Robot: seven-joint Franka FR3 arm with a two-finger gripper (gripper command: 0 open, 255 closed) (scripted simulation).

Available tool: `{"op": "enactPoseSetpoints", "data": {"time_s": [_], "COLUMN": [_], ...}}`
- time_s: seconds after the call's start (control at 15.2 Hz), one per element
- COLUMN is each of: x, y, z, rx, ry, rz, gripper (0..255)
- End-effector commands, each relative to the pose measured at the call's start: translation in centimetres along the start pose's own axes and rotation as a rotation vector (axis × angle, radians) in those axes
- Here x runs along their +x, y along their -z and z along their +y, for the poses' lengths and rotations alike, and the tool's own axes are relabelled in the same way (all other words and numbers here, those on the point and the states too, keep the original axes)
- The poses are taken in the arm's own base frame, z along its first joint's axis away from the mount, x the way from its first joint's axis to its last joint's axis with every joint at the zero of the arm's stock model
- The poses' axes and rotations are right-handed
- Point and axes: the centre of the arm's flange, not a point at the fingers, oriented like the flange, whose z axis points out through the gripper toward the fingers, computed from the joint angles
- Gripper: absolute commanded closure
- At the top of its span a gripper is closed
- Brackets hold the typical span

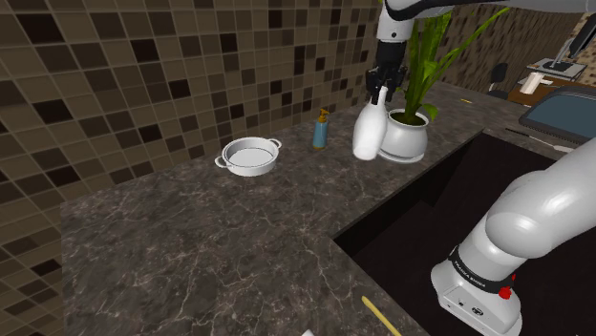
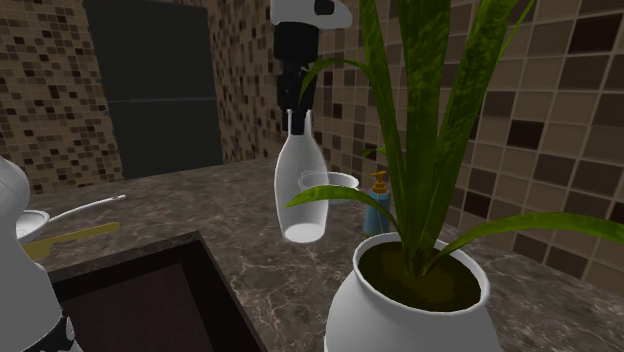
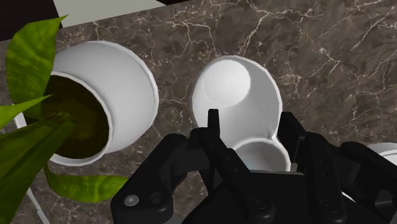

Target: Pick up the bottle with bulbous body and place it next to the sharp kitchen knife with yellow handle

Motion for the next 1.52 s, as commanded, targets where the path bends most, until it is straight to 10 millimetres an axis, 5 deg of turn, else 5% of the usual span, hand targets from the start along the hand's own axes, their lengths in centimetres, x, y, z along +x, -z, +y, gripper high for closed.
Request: {"op": "enactPoseSetpoints", "data": {"time_s": [0.0, 1.45], "x": [0.1, -0.9], "y": [1.2, 12.8], "z": [0.0, 0.4], "rx": [0.000, 0.000], "ry": [0.000, 0.000], "rz": [0.000, 0.000], "gripper": [255, 255]}}
